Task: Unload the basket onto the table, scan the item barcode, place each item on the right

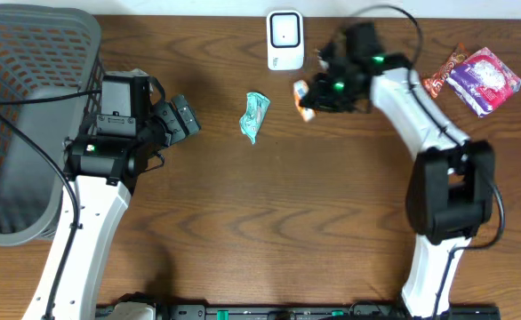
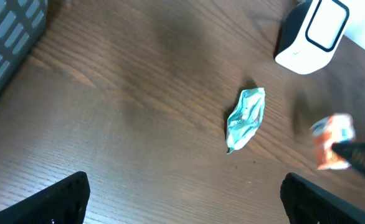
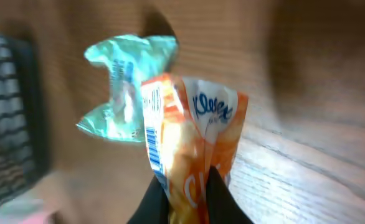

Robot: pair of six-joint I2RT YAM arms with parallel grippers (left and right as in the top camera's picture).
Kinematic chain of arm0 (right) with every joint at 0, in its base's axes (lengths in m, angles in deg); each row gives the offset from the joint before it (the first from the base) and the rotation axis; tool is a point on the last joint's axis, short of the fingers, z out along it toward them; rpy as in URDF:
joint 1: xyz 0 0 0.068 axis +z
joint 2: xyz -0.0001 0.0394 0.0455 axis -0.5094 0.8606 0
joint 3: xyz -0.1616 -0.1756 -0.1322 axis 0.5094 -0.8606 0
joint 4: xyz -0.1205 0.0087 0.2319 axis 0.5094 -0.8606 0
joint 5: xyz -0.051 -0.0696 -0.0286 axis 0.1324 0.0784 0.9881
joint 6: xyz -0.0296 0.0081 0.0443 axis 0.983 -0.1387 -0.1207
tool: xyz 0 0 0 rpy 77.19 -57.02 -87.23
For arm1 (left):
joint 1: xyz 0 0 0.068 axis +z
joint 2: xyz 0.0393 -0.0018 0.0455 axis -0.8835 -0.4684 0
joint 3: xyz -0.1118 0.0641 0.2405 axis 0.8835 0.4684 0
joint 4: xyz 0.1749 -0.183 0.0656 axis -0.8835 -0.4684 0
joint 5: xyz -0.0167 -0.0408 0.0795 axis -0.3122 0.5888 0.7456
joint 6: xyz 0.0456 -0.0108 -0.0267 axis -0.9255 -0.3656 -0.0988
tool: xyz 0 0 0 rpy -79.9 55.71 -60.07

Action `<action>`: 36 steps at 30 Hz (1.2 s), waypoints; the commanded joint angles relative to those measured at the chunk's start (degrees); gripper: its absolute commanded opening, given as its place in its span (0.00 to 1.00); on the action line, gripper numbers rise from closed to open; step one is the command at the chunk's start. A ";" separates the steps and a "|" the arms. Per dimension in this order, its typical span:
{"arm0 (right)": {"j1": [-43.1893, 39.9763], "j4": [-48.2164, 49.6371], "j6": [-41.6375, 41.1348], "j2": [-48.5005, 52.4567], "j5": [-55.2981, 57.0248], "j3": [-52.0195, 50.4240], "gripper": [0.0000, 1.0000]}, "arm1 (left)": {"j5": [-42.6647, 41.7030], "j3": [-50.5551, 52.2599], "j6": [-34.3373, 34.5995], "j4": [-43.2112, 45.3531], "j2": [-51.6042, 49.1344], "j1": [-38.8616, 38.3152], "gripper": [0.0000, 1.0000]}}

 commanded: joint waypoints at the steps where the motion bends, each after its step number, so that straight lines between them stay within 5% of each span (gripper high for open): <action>1: -3.85 0.15 3.63 4.15 -15.80 -5.70 0.02 | 0.13 0.04 -0.55 -0.09 0.22 0.20 0.98; 8: -11.17 -4.22 4.37 4.04 -6.32 -3.58 0.41 | 0.13 0.02 -0.55 -0.09 0.22 0.20 0.98; 16: -9.44 -8.61 10.47 3.98 -1.09 3.28 0.60 | 0.13 0.02 -0.57 -0.09 0.22 0.20 0.98; 27: -3.91 -5.20 5.44 4.11 17.81 -3.67 0.53 | 0.13 0.04 -0.55 -0.09 0.22 0.20 0.98; 30: -2.80 -4.28 4.13 4.11 18.29 -4.52 0.34 | 0.13 0.02 -0.55 -0.07 0.22 0.20 0.98; 31: -2.51 -3.96 3.82 4.11 18.29 -4.52 0.24 | 0.13 0.02 -0.55 -0.09 0.22 0.20 0.98; 32: -1.90 -2.97 2.97 4.07 18.23 -4.35 0.02 | 0.13 0.02 -0.55 -0.09 0.22 0.20 0.98; 36: -1.42 -0.76 1.97 4.04 9.79 0.33 0.01 | 0.13 0.02 -0.55 -0.09 0.22 0.20 0.98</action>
